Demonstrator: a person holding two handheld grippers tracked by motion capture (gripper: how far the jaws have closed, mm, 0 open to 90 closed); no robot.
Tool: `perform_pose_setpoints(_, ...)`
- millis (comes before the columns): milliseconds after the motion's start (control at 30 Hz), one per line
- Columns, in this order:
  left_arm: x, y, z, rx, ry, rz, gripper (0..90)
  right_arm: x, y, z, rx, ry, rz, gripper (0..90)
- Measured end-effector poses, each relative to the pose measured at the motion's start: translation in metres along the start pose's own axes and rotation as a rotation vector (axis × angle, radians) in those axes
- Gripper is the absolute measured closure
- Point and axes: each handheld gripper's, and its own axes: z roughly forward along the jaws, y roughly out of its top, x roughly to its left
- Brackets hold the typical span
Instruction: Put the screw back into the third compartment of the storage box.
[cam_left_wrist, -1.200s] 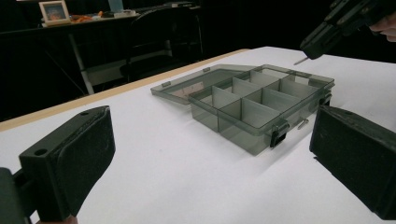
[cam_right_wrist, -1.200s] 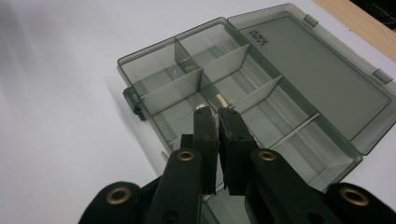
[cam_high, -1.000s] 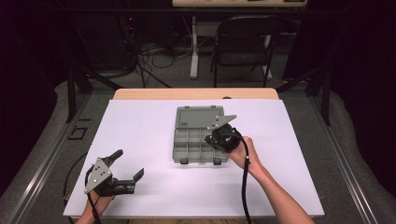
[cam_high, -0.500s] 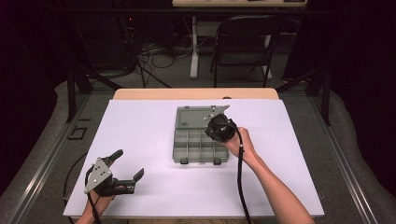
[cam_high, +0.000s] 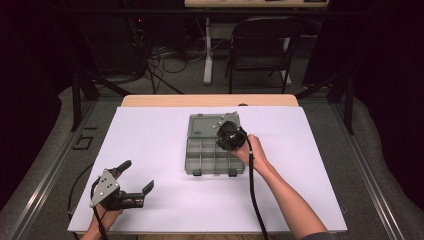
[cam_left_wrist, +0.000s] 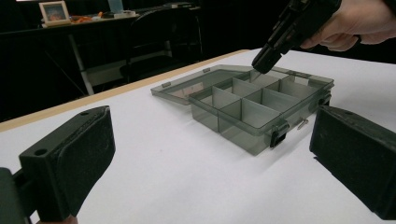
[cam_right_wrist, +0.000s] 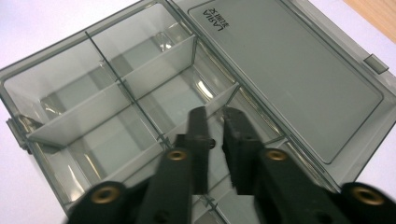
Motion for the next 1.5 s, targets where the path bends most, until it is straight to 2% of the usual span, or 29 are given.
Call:
perform_pose_setpoints(133,0.000,0.000,0.000,0.000,0.000,-0.002,0.1,-0.001,-0.001,0.000,-0.006,0.002,0.019,69.6)
perform_pose_setpoints(300,0.000,0.000,0.000,-0.002,0.000,-0.001,0.1,-0.003,-0.003,-0.004,-0.046,0.003,0.036,58.5)
perform_pose_setpoints(400,0.000,0.000,0.000,-0.001,-0.002,0.002,0.1,-0.002,-0.004,-0.011,-0.074,0.015,0.055,50.0)
perform_pose_setpoints(533,0.000,0.000,0.001,0.000,-0.006,0.005,0.1,0.001,-0.006,-0.021,-0.099,0.015,0.049,38.0)
perform_pose_setpoints(900,-0.001,0.000,0.001,0.002,-0.003,0.007,0.1,0.017,-0.021,-0.044,-0.148,0.047,0.021,24.6)
perform_pose_setpoints(1133,-0.001,0.000,0.001,0.006,-0.001,0.004,0.1,0.034,-0.033,-0.054,-0.182,0.065,-0.013,19.3)
perform_pose_setpoints(1500,0.000,0.000,-0.001,-0.001,-0.001,0.005,0.1,0.056,-0.048,-0.062,-0.201,0.094,-0.049,13.7)
